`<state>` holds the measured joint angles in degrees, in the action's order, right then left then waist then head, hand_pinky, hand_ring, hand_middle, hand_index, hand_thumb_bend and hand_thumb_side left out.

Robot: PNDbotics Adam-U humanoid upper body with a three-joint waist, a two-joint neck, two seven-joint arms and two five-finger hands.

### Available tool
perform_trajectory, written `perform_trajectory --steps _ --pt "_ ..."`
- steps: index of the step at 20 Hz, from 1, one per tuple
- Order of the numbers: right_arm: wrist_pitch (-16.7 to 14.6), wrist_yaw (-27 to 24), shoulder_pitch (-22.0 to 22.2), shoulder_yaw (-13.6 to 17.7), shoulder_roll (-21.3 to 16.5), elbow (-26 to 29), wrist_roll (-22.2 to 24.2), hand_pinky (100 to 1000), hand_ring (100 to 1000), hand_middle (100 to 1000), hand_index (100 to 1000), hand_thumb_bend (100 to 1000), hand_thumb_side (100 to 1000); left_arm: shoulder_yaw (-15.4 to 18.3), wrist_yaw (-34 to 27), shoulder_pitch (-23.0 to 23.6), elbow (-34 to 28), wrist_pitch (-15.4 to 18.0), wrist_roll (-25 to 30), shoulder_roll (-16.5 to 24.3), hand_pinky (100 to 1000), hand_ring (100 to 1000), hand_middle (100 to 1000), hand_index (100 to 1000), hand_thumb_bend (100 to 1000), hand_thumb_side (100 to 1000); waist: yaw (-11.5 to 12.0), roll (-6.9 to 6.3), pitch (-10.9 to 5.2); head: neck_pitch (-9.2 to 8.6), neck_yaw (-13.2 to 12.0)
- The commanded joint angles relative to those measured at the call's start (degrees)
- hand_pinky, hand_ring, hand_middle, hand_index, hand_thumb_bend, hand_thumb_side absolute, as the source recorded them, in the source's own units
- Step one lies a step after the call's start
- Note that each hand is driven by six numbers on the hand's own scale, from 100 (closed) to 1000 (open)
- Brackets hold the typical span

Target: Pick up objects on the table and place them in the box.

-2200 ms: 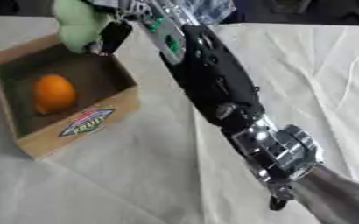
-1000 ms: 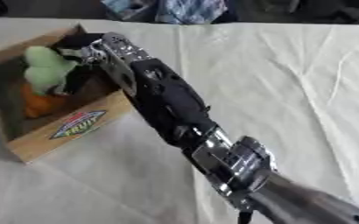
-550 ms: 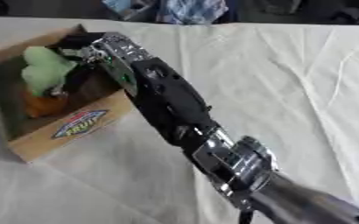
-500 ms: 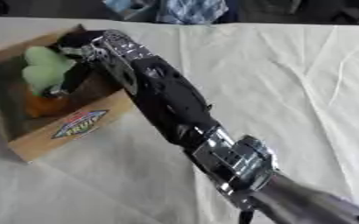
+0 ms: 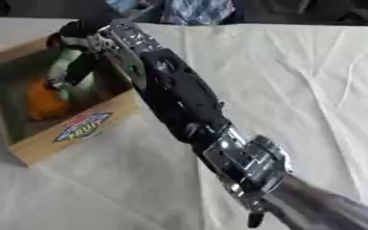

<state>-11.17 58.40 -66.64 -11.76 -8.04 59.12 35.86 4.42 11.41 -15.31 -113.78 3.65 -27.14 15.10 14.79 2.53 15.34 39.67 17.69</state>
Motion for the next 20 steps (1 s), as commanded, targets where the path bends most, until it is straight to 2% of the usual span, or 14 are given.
perform_trajectory --steps 1,6,13,18,20 --pt "0.5 -2.2 -1.7 0.7 -2.1 2.9 0.8 884 874 803 985 370 702 0.1 0.1 -0.4 -0.8 0.0 0.1 1.0 624 804 1000 696 248 996 -0.1 -0.47 -1.25 -0.32 -0.2" --pt "2.3 -6.6 -1.0 1.3 -4.1 6.8 1.4 873 860 788 977 264 679 0.2 0.1 -0.3 -0.8 0.0 0.1 1.0 624 804 1000 696 248 997 -0.2 -0.49 -1.26 -0.25 -0.5" --pt "6.6 -15.5 1.2 2.6 -9.3 15.9 1.8 854 841 757 943 100 626 0.3 0.3 -0.3 -0.8 0.0 -0.1 1.3 624 804 1000 697 249 998 -0.6 -0.46 -1.32 -0.08 -1.2" --pt "10.4 -22.3 4.2 3.7 -13.6 22.8 1.4 846 830 741 932 100 641 0.4 0.5 -0.2 -0.8 -0.1 -0.2 1.4 625 804 1000 697 249 999 -1.1 -0.58 -1.27 -0.1 -1.9" --pt "11.9 -24.5 5.6 4.1 -15.1 25.3 1.0 843 825 734 922 100 683 0.4 0.5 -0.2 -0.8 -0.1 -0.2 1.4 625 805 1000 697 249 999 -1.2 -0.65 -1.21 -0.18 -2.2"
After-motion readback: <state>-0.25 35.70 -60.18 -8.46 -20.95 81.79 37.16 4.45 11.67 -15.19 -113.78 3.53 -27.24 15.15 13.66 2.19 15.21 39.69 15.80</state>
